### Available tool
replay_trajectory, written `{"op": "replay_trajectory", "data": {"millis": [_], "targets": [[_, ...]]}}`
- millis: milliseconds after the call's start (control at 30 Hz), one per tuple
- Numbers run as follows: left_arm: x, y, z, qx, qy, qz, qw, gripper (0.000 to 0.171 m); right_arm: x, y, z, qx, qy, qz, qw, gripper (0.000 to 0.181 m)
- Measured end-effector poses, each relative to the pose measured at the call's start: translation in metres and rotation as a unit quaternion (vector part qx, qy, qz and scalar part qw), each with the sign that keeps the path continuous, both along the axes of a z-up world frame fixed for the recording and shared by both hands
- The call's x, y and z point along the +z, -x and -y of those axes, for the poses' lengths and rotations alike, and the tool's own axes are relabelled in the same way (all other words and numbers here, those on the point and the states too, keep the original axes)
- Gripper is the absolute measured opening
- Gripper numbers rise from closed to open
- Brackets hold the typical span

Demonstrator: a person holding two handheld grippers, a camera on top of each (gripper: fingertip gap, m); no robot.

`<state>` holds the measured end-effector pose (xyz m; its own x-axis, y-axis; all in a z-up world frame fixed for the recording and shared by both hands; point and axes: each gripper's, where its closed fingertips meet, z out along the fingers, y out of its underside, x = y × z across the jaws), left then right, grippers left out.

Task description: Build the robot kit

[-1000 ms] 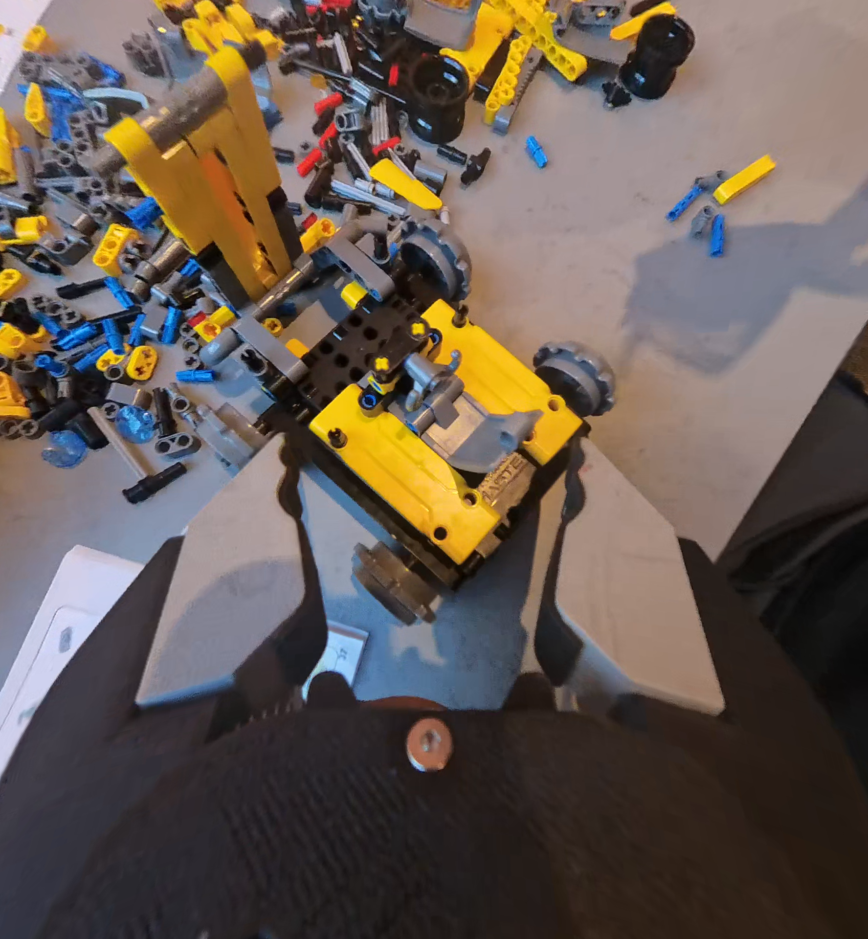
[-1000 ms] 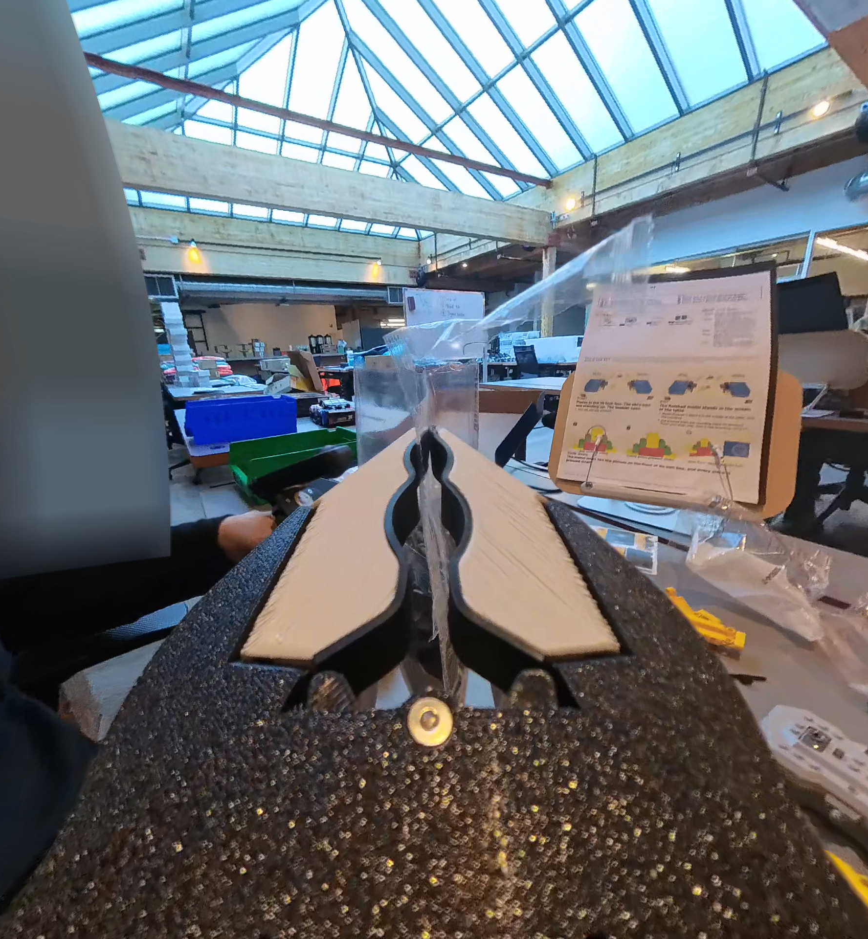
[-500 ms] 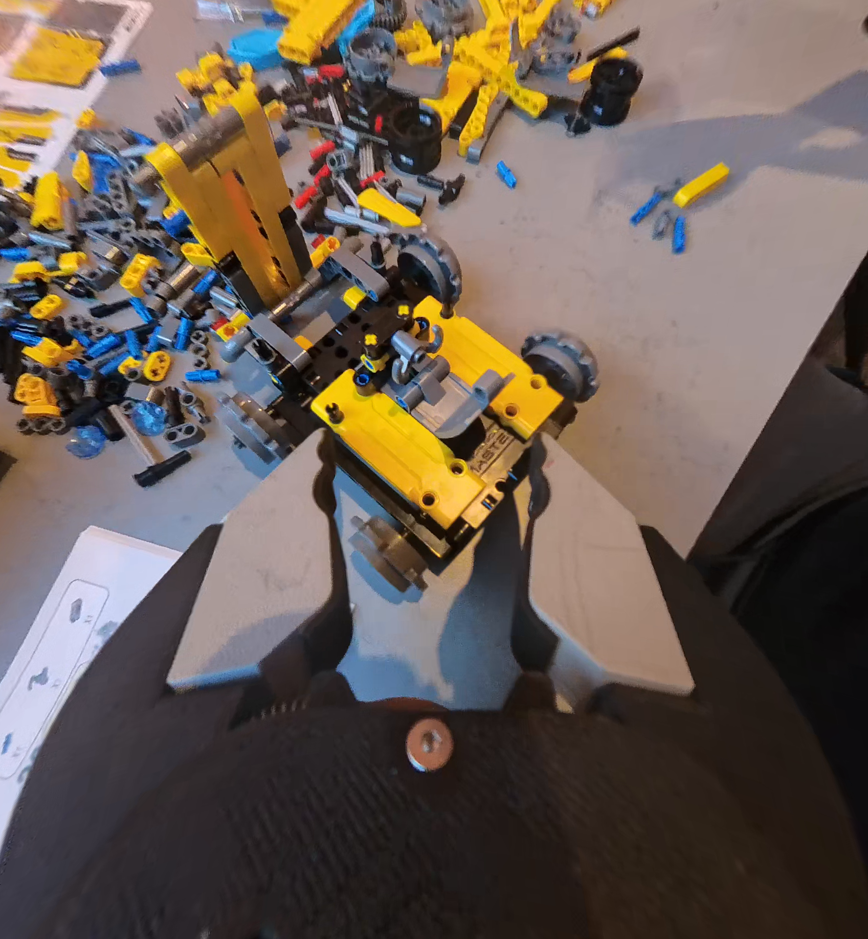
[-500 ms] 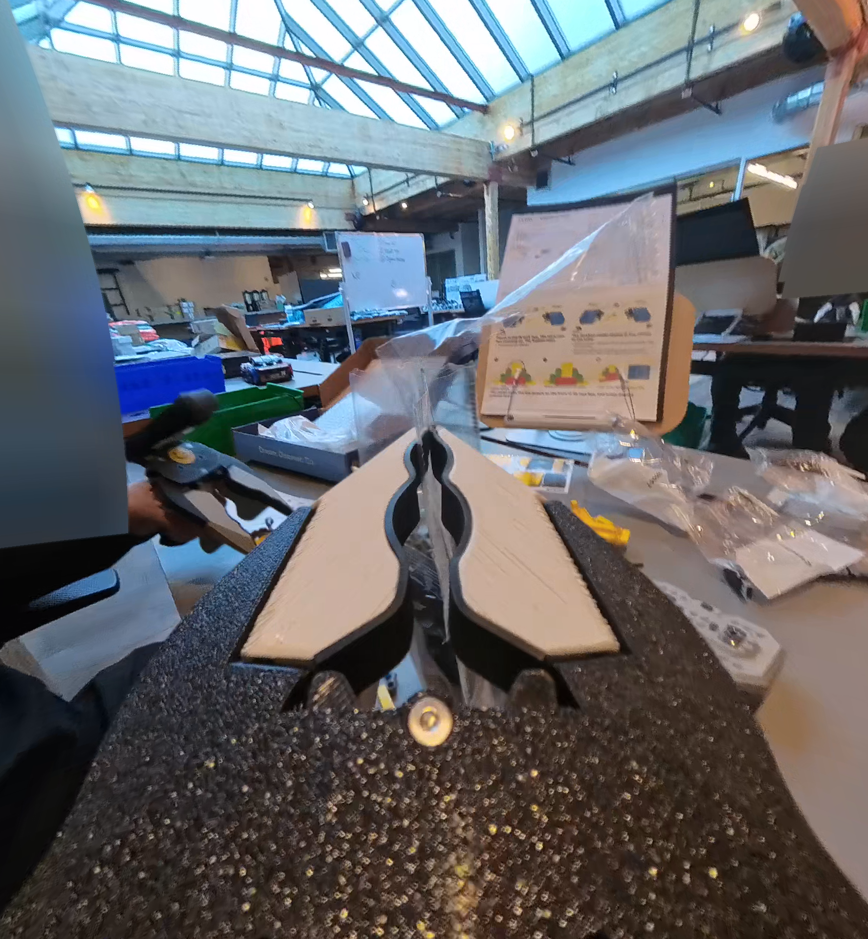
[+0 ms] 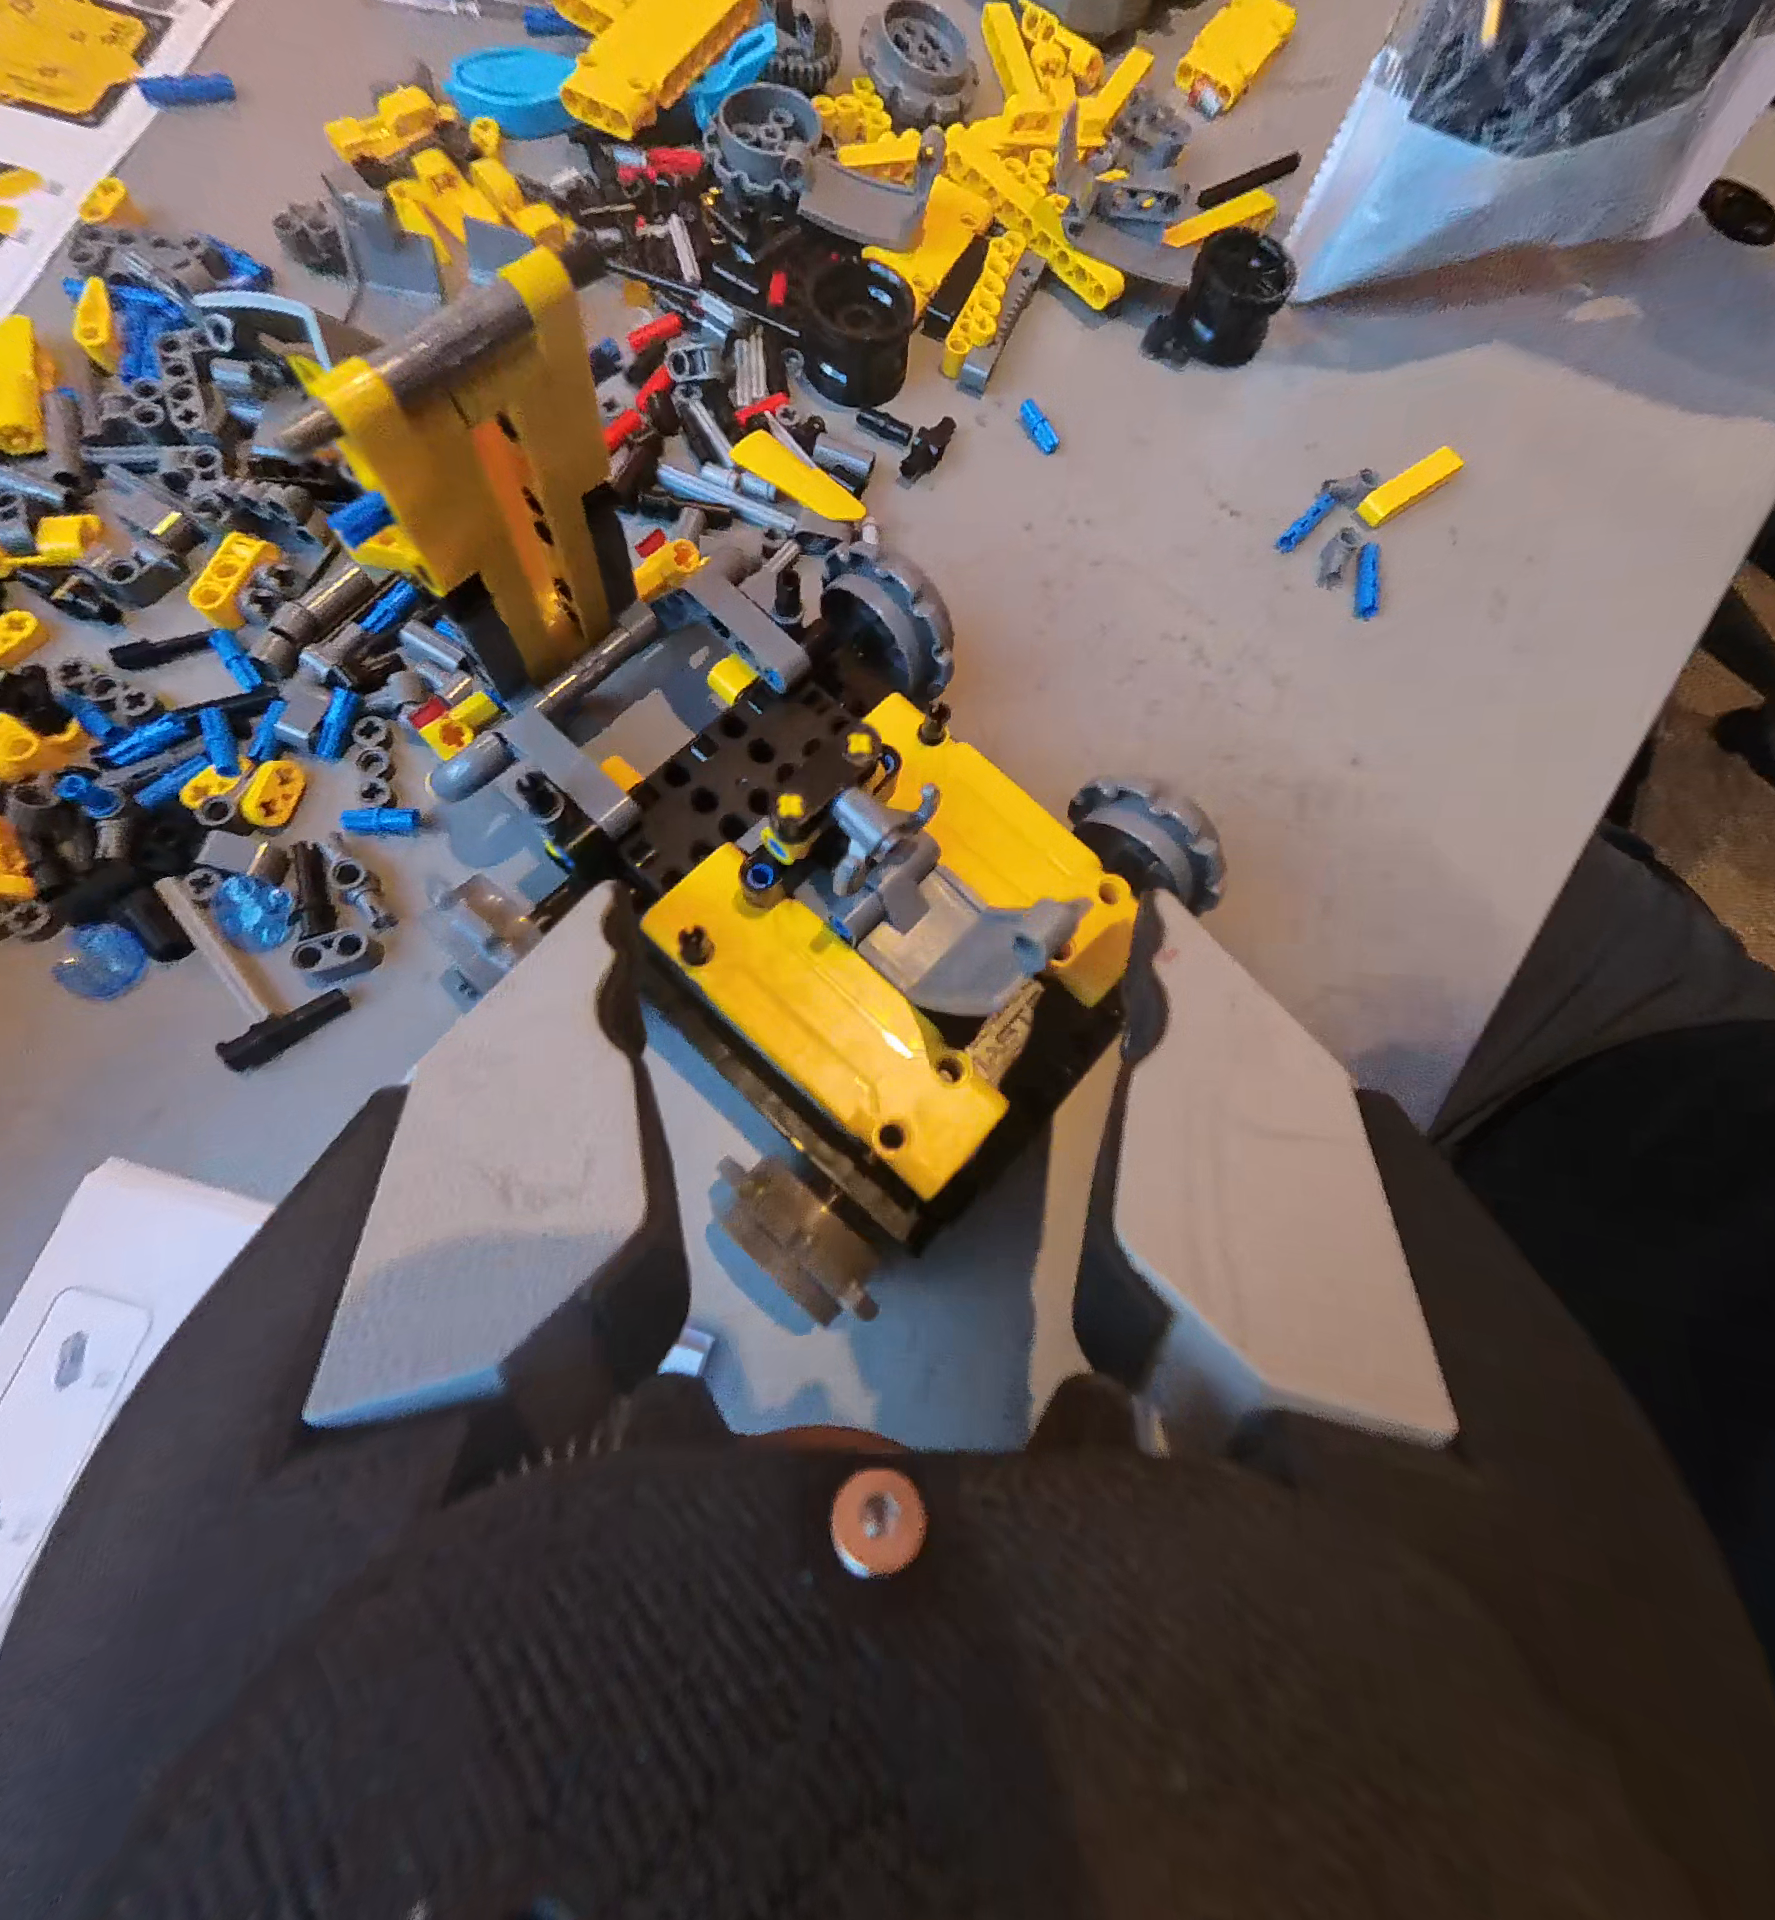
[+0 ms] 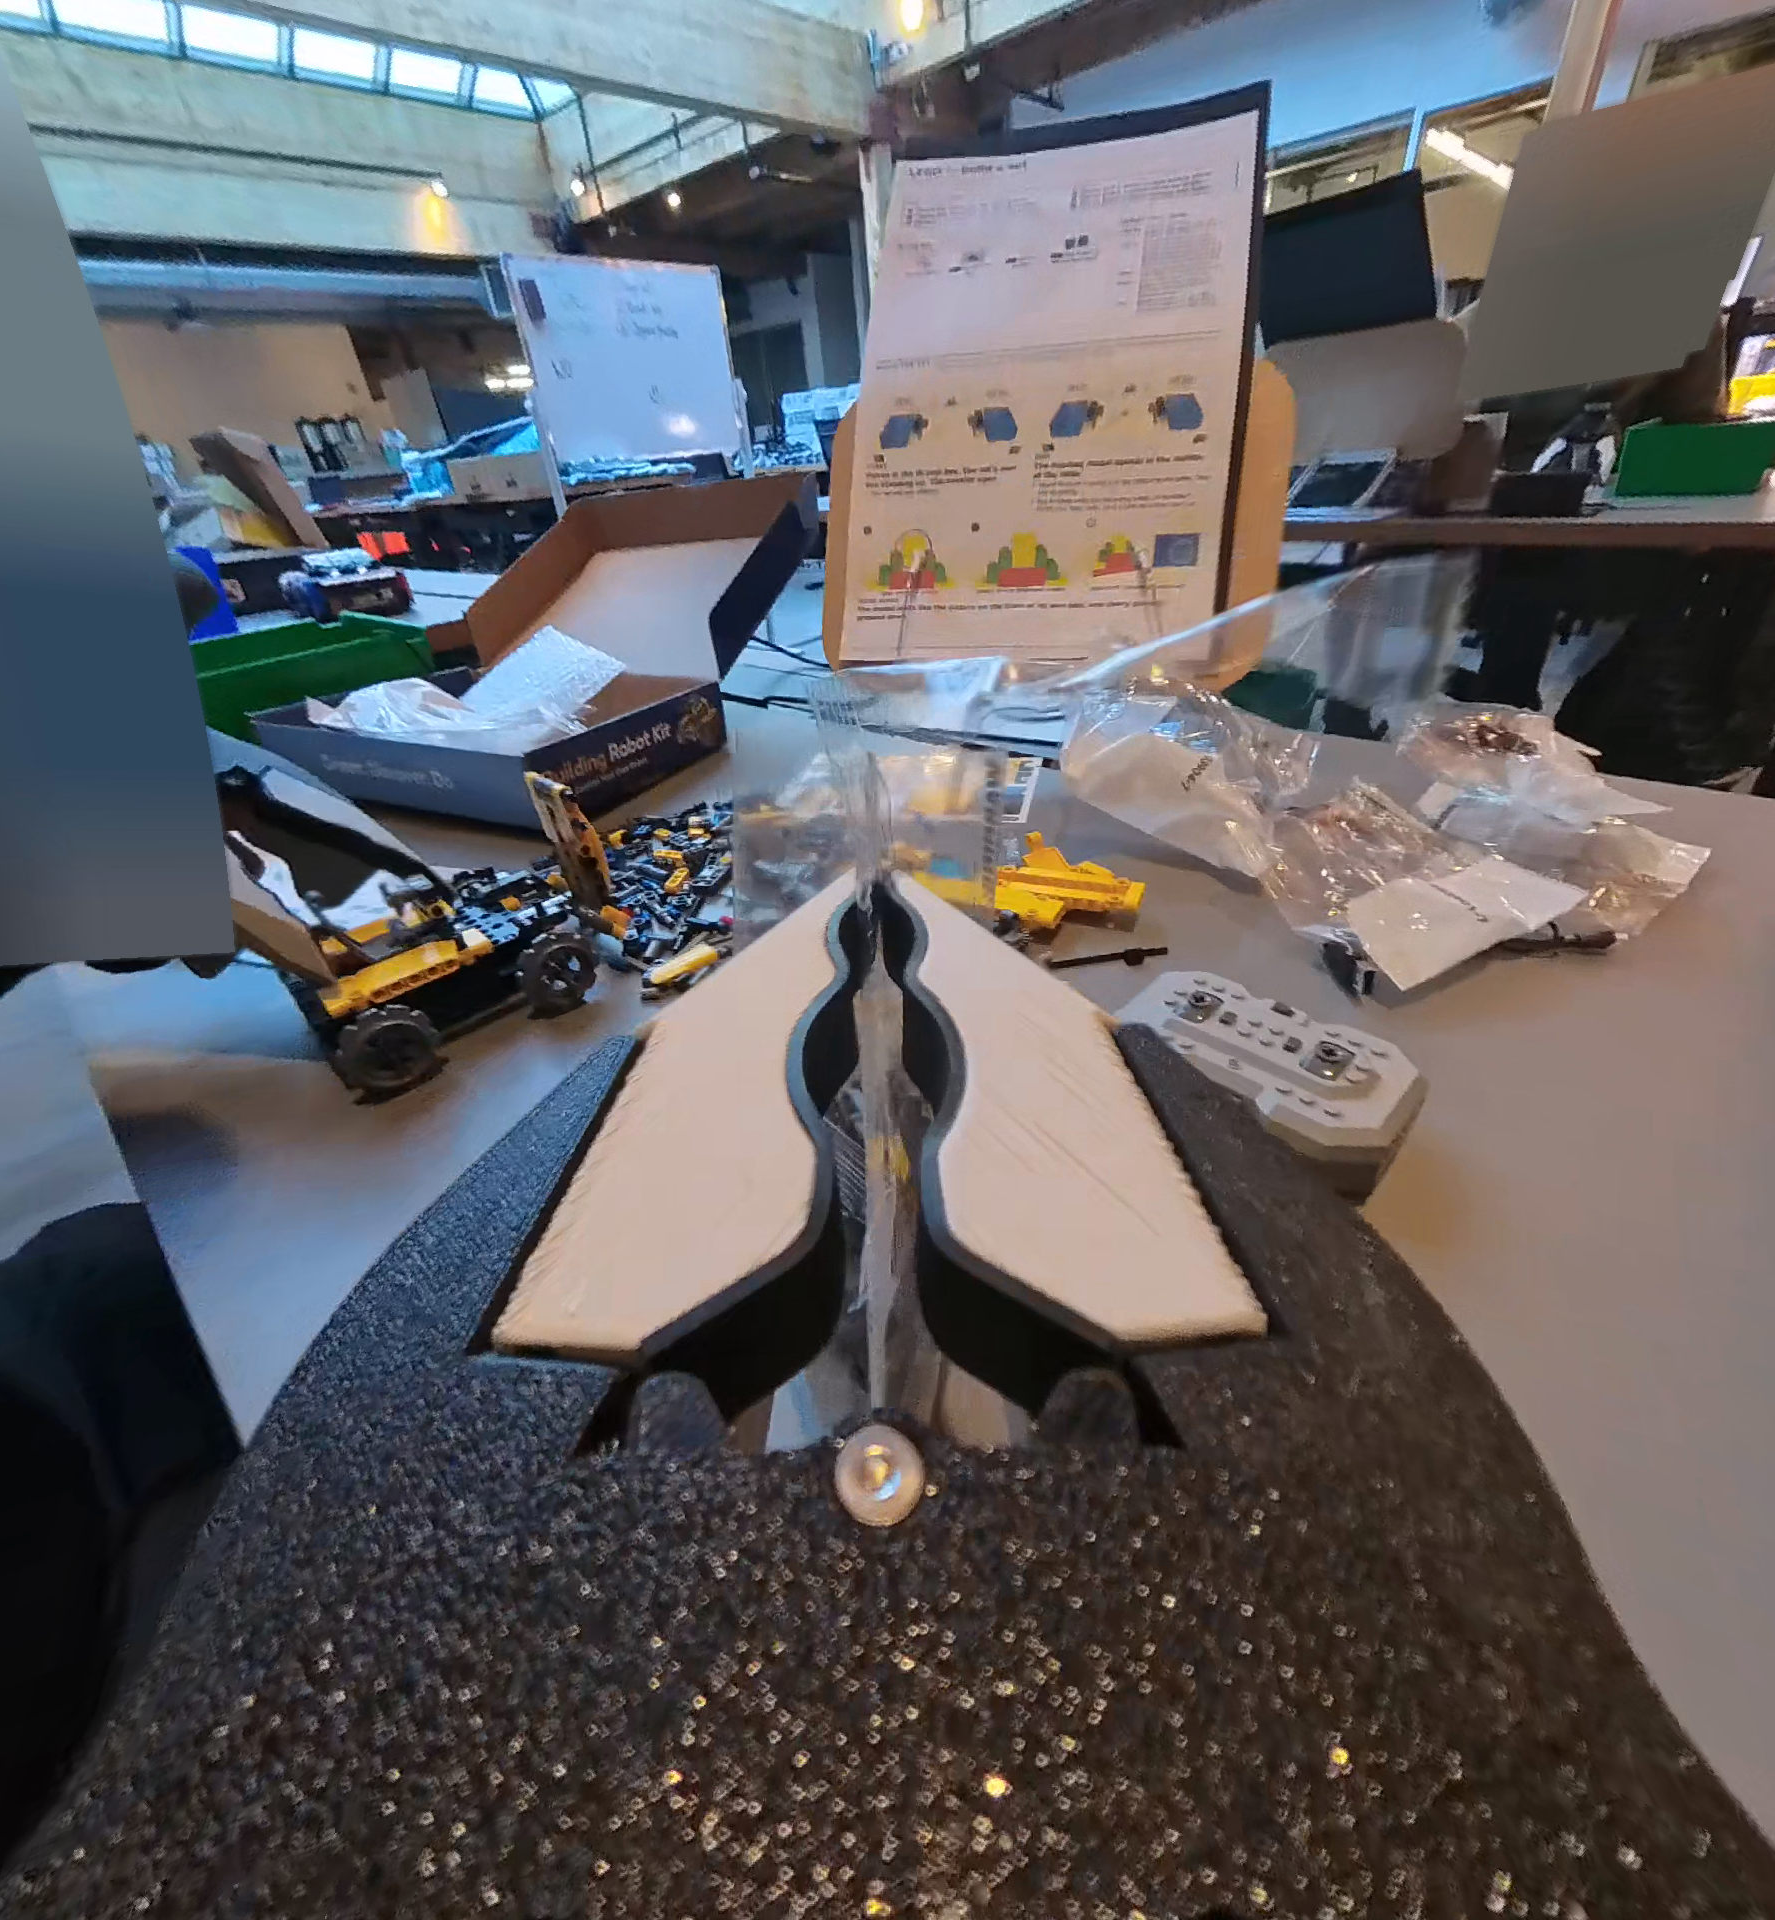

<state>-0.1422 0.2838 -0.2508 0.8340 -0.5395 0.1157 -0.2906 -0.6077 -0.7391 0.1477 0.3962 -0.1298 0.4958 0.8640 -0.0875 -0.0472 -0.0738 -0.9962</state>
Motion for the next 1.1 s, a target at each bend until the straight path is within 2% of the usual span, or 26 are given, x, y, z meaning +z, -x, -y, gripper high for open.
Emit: {"op": "replay_trajectory", "data": {"millis": [200, 467, 1100], "targets": [[-0.011, -0.004, -0.002, 0.006, 0.017, 0.008, 1.0, 0.098, 0.0, -0.026, -0.008, -0.03, -0.009, -0.014, 0.999, 0.0], [-0.011, -0.008, 0.009, 0.014, 0.017, 0.007, 1.0, 0.098, 0.005, -0.064, -0.02, -0.065, 0.022, -0.105, 0.992, 0.0], [-0.011, -0.015, 0.034, 0.012, 0.008, 0.017, 1.0, 0.098, 0.011, -0.053, -0.013, -0.063, 0.006, -0.083, 0.995, 0.0]]}}
